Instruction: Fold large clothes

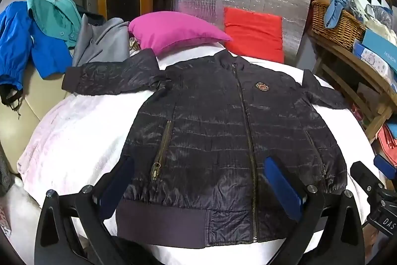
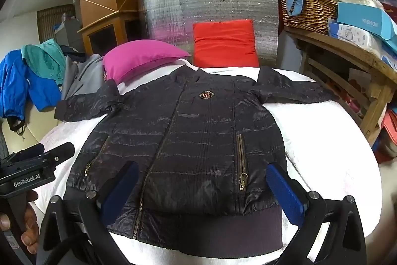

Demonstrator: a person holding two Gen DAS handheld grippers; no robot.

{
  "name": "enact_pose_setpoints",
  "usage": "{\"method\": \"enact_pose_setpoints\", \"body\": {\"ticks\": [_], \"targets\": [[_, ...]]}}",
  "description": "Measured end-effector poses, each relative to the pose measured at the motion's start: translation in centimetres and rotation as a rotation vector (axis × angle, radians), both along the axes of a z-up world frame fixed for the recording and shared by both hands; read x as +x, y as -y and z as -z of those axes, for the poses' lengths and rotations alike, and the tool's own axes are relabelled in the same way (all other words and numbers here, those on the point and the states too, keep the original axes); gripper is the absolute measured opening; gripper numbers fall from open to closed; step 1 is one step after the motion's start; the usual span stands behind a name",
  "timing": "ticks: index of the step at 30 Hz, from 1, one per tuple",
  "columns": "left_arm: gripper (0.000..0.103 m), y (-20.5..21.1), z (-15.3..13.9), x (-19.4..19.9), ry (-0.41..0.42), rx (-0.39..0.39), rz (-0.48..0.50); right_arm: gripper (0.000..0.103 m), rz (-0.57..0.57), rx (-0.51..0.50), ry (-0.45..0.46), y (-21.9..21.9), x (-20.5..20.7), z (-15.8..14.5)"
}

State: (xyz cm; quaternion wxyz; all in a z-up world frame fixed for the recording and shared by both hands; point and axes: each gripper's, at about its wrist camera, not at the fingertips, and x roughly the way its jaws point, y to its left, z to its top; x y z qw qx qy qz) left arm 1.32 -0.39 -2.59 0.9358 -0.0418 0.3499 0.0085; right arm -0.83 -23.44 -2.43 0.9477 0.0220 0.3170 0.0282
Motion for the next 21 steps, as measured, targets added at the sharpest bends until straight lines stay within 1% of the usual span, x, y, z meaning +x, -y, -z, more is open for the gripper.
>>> {"method": "enact_pose_setpoints", "body": {"ticks": [3, 9, 16, 21], "targets": [[0.103, -0.3, 0.3, 0.0, -0.005, -0.016, -0.006, 0.103, -0.01, -0.008, 0.004, -0.2, -0.2, -0.1], [0.103, -0.4, 0.3, 0.0, -0.011, -0.021, -0.008, 0.103, -0.013, -0.017, 0.006, -0.4, -0.2, -0.1], [0.103, 0.0, 0.5, 0.2, -0.021, -0.002, -0.007, 0.103, -0.017, -0.01, 0.008, -0.3, -0.3, 0.2], [0.103, 0.4, 0.9, 0.3, -0.037, 0.014, -0.003, 0.103, -0.011, 0.006, -0.009, 0.3, -0.2, 0.9]]}}
